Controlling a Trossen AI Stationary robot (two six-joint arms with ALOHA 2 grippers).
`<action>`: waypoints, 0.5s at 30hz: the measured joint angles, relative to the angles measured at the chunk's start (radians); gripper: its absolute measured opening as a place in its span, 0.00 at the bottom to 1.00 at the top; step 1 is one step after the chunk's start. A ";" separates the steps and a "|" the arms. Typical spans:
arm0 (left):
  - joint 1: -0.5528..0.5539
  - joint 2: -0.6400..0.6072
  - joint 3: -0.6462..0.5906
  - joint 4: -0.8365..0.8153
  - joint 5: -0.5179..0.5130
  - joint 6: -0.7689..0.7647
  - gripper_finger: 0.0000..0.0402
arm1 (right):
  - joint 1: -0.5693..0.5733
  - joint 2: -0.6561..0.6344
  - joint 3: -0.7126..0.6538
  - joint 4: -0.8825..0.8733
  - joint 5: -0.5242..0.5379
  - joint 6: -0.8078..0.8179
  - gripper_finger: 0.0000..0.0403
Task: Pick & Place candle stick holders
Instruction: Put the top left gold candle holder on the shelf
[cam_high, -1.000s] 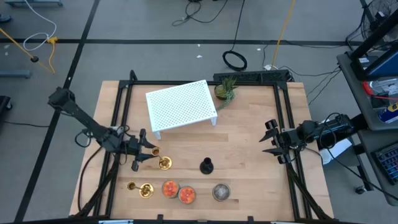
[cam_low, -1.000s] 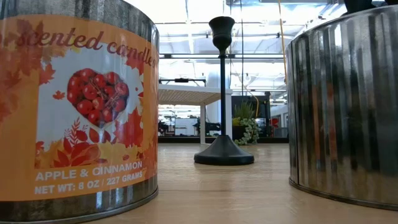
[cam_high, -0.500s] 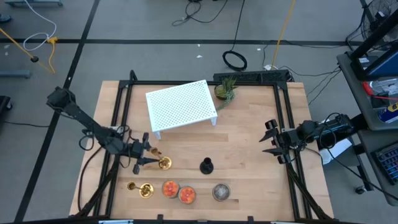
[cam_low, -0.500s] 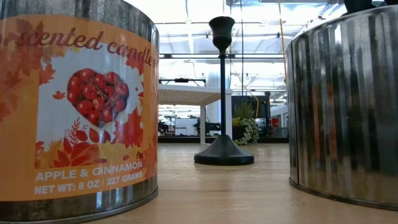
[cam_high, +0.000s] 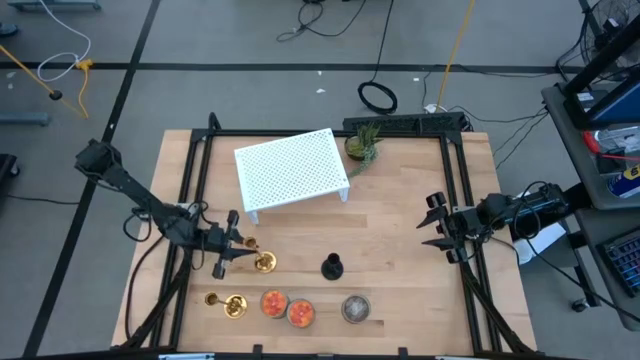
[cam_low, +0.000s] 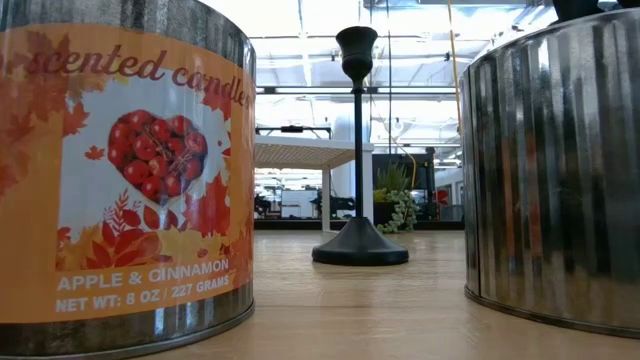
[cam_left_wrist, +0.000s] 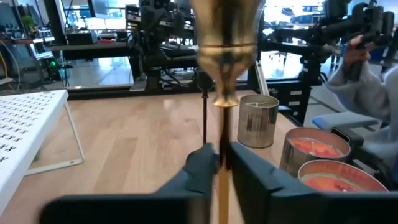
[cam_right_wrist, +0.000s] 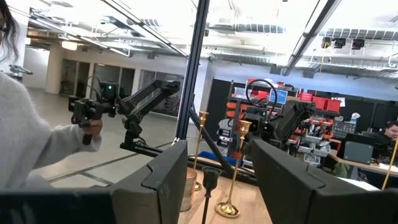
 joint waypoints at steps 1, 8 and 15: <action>0.000 0.000 0.000 0.005 0.000 0.001 0.06 | 0.000 0.000 0.000 0.000 0.000 0.000 0.44; 0.000 0.000 0.056 0.052 -0.075 0.058 0.06 | 0.000 0.000 0.000 0.000 0.000 0.000 0.44; 0.001 0.001 0.280 -0.159 -0.142 0.141 0.04 | 0.000 0.000 0.000 0.001 0.000 0.000 0.44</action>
